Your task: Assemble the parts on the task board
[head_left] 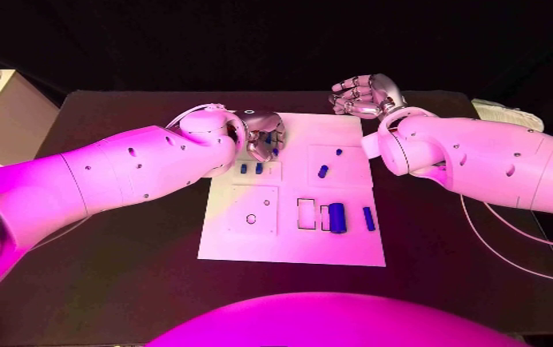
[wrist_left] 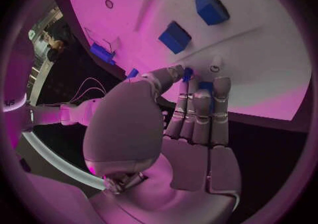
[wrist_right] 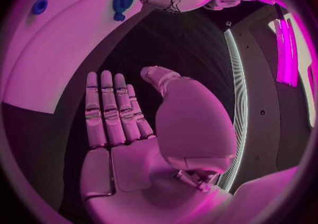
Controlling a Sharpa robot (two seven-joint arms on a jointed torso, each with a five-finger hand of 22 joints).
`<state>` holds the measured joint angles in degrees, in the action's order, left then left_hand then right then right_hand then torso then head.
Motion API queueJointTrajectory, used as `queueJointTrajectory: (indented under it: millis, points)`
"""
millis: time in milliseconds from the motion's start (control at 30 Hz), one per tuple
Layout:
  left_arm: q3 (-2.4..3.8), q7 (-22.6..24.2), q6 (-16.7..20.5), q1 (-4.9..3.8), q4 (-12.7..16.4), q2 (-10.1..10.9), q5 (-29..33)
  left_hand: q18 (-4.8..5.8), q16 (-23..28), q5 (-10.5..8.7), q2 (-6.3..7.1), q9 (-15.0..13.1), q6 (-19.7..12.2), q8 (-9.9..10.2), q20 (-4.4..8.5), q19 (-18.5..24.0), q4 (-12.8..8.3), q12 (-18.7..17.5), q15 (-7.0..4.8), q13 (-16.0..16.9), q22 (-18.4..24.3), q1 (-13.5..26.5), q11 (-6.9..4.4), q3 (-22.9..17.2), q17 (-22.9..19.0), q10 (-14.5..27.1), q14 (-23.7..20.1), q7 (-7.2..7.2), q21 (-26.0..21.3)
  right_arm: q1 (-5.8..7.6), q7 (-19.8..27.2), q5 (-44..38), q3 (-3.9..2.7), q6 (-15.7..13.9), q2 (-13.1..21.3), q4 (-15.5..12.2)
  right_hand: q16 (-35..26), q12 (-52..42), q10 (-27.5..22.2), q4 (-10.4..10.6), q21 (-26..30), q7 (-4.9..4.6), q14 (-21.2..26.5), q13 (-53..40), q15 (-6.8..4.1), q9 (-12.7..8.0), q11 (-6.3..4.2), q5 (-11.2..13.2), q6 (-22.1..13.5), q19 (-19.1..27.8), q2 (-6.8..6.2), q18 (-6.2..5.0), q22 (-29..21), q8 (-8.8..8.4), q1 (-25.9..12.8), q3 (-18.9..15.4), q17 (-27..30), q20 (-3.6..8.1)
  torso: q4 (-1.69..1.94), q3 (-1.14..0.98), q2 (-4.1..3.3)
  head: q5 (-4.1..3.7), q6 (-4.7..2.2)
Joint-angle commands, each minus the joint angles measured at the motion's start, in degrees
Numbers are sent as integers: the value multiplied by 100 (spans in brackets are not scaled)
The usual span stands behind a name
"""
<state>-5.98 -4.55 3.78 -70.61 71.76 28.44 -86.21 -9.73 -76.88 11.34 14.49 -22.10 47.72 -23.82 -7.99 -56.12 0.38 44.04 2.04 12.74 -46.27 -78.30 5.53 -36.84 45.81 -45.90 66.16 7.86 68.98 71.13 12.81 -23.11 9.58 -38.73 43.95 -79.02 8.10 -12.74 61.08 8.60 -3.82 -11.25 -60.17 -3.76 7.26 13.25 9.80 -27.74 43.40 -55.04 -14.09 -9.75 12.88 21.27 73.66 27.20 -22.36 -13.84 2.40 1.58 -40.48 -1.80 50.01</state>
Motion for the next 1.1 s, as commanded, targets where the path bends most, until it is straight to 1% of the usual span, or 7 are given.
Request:
queueJointTrajectory:
  millis: [33, 367, 433, 500, 600, 800, 1100]
  points:
    - [-5, -11, -139, 7, -26, -29, -53, 32, -33, -29, -73, 18, 49, 6, 21, -26, -7, -56, -8, -30, -7, -1, 16, -39, -14, -41, 38, 3, 26, -2, 92, -17, -1, 70, -6, -13, -25, -30, -19, -20, -14, -250, 16, 6, 16, -6, -3, -29, -44, 12, 42, -78, -7, 36, -4, 10, 9, -12, -3, -3, 0, -5, -1]
    - [-17, 31, -231, 12, -88, -35, -42, 39, -79, -34, -150, 72, 174, 30, 13, -33, -48, -167, -4, -140, -61, -23, 21, -112, -65, -150, 37, 35, 74, -1, 88, -17, -1, 73, 0, -16, -25, -32, -17, -21, -15, -249, 14, 6, 15, -6, -4, -42, -42, 10, 46, -79, -12, 38, -2, 16, 10, -12, 8, -3, 2, -25, -1]
    - [-18, 58, -245, 12, -94, -36, -37, 50, -126, -36, -176, 80, 294, 42, 29, -95, -61, -290, -37, -226, -143, -9, -15, -150, 2, -340, 135, 46, 129, -1, 89, -17, -1, 73, 1, -17, -25, -32, -17, -21, -15, -249, 14, 6, 15, -6, -4, -42, -42, 10, 46, -79, -12, 38, -2, 16, 10, -12, 8, -3, 3, -25, -1]
    - [-18, 96, -264, 12, -102, -37, -31, 56, -106, -37, -181, 112, 409, 150, 49, -119, -108, -674, -60, -439, -168, 24, -32, -197, -102, -599, 173, 36, 150, 0, 89, -17, -1, 73, 1, -18, -25, -33, -16, -22, -15, -249, 12, 6, 15, -6, -4, -52, -41, 9, 48, -79, -16, 39, -2, 20, 12, -12, 5, -2, 5, -24, -1]
    - [-19, 142, -266, 12, -114, -37, -22, 82, -144, -40, -222, 114, 519, 202, 67, -241, -142, -893, -77, -544, -298, 34, -56, -201, -18, -812, 298, 38, 218, 0, 88, -17, -1, 74, 0, -18, -25, -33, -16, -22, -15, -249, 12, 6, 15, -6, -4, -52, -41, 9, 48, -79, -16, 39, -2, 20, 12, -12, 1, -2, 4, -16, -1]
    - [-20, 245, -132, 12, -129, -37, 90, 132, -225, -34, -314, 93, 712, 258, 106, -484, -162, -1193, -131, -641, -533, 78, -110, -187, 220, -1182, 565, 20, 347, 1, 86, -17, -1, 74, -1, -21, -25, -33, -16, -22, -15, -249, 12, 6, 15, -6, -4, -52, -41, 9, 48, -79, -16, 39, -2, 20, 12, -12, 8, 0, 4, -14, -1]
    - [-20, 386, 120, 13, -111, -3, 195, 181, -281, -20, -349, 57, 884, 331, 131, -714, -230, -1563, -167, -703, -761, 83, -143, -215, 407, -1537, 751, -3, 463, 2, 79, -17, -1, 80, -2, -24, -25, -35, -14, -21, -16, -249, 10, 6, 14, -7, -5, -65, -38, 7, 52, -79, -21, 41, -6, 24, 14, -11, 3, 0, 4, -14, -1]
